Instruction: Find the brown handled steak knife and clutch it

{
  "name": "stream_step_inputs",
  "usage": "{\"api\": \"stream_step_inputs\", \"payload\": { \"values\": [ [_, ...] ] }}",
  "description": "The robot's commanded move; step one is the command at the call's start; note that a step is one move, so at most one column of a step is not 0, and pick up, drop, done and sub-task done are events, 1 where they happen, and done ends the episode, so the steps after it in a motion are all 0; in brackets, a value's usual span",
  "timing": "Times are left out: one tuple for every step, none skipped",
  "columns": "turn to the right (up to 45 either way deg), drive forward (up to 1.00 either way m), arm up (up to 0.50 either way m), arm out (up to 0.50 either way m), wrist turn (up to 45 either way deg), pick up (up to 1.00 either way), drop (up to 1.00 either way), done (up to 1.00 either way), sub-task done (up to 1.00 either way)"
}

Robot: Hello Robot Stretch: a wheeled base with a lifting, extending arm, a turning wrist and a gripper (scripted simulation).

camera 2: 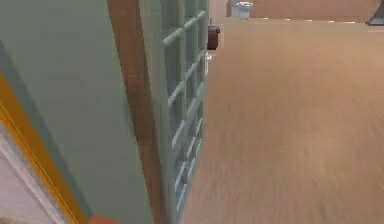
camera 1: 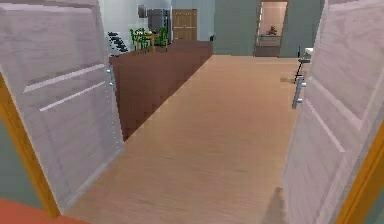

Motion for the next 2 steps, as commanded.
{"api": "stream_step_inputs", "payload": {
  "values": [
    [0.0,1.0,0.0,0.0,0.0,0.0,0.0,0.0,0.0],
    [3.0,0.0,0.0,0.0,0.0,0.0,0.0,0.0,0.0]
  ]
}}
